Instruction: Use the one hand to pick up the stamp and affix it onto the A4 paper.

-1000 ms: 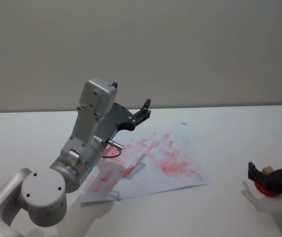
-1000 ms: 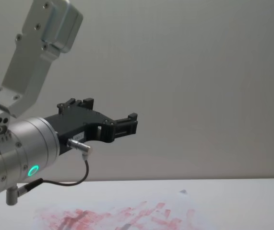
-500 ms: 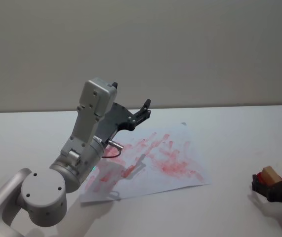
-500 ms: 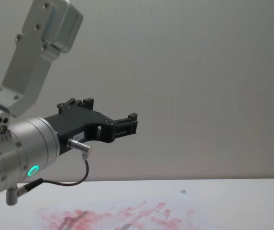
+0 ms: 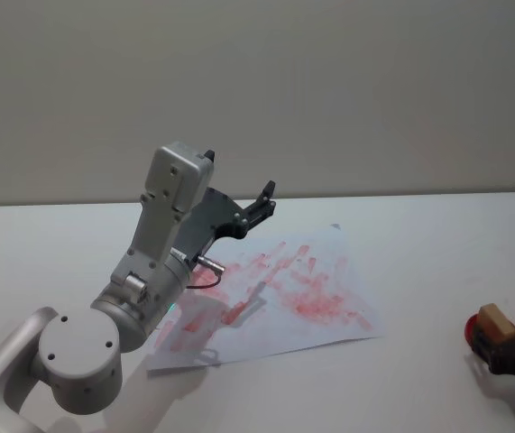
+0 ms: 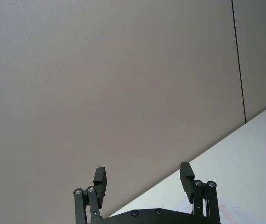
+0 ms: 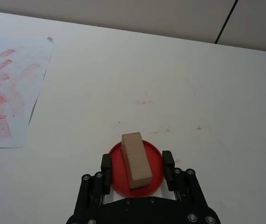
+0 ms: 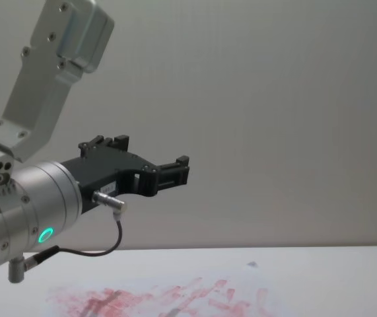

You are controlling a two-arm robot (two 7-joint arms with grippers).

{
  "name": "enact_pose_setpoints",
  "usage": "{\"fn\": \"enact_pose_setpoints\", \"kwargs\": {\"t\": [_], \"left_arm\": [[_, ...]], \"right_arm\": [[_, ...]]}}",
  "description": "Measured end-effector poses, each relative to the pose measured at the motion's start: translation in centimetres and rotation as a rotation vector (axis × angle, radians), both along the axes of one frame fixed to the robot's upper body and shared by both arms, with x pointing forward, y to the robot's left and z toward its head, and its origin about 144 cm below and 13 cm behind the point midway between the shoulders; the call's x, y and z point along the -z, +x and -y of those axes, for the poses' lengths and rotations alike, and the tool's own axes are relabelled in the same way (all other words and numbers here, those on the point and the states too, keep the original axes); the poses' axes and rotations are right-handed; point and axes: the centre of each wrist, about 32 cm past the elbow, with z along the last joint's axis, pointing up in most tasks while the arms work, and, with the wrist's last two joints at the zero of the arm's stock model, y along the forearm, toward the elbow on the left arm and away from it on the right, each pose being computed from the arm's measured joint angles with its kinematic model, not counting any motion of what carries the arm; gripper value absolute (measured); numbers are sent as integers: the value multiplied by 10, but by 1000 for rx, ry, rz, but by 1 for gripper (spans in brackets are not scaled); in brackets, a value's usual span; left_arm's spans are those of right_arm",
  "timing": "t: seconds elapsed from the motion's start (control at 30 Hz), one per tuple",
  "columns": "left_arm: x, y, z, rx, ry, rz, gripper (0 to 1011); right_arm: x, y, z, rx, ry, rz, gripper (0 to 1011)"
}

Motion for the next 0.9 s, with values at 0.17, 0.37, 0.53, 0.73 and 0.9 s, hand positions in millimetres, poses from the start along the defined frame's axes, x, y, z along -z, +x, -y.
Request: {"fn": "enact_pose_setpoints", "kwargs": {"t": [0.17,0.37,0.53,0.73,0.9], "left_arm": [[0,0,0,0,0,0,1001],[0,0,0,0,0,0,1001],[0,0,0,0,0,0,1001],[0,0,0,0,0,0,1001],[0,0,0,0,0,0,1001]], "right_arm": [[0,0,0,2,-2,-4,517],[1,0,0,2,-3,-6,358],[1,0,0,0,-4,-5,216],[-1,4,0,-21,-3,26,216],[-4,10,-1,-52,-1,68,216]]}}
